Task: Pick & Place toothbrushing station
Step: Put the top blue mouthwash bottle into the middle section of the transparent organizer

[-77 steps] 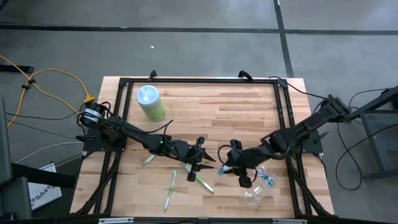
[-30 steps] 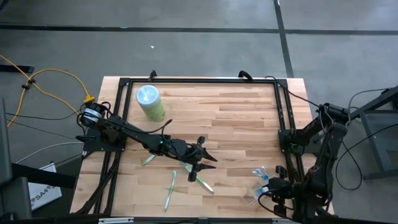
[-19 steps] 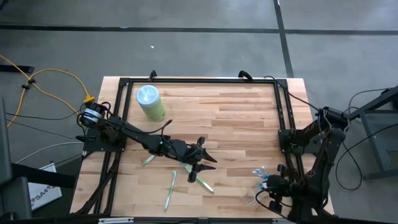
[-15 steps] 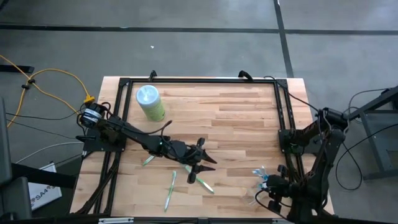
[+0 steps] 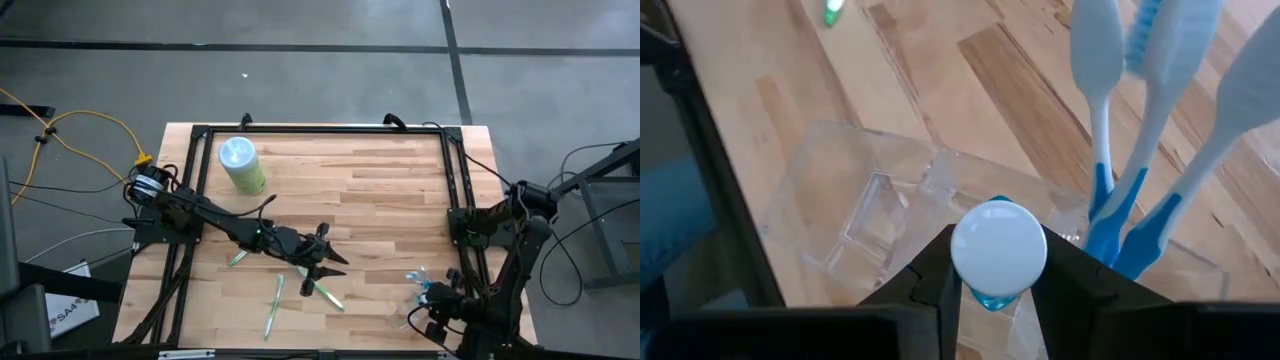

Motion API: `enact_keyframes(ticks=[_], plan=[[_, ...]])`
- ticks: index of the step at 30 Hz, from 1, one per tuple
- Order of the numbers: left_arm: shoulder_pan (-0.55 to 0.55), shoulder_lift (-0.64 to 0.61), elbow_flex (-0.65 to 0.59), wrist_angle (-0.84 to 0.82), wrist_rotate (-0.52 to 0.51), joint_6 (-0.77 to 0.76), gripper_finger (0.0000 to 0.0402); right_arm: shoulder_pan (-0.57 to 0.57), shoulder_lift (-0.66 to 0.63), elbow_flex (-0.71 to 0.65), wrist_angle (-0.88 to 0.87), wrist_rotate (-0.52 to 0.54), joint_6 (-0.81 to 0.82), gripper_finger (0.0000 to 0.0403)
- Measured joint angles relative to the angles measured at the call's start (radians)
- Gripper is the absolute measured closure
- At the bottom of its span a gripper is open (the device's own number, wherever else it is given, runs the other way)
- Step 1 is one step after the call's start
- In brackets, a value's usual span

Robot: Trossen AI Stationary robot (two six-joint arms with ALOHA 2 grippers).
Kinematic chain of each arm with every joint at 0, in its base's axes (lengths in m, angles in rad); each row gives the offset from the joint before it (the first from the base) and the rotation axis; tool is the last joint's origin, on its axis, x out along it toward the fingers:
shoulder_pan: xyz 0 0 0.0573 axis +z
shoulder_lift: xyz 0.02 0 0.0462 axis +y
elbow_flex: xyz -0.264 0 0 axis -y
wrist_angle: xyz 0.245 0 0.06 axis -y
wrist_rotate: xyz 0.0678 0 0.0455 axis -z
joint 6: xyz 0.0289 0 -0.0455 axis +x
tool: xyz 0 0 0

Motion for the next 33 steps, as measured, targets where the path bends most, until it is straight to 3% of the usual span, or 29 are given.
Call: enact_keyframes(ticks=[13,22,28,33], plan=[[-0.002,0.0,0.0,0.0,0.0,0.001,0.0279,0.0,0.057,-0.048,0.016,-0.007,0.137,0.0315],[-0.002,0.0,0.0,0.0,0.001,0.001,0.0279,0.0,0.056,-0.061,0.027,-0.011,0.143,0.0314],[-0.002,0.0,0.0,0.0,0.001,0.001,0.0279,-0.001,0.056,-0.061,0.032,-0.015,0.143,0.0282],[-0.002,0.0,0.0,0.0,0.001,0.001,0.0279,-0.001,0.056,-0.061,0.038,-0.019,0.142,0.0298]])
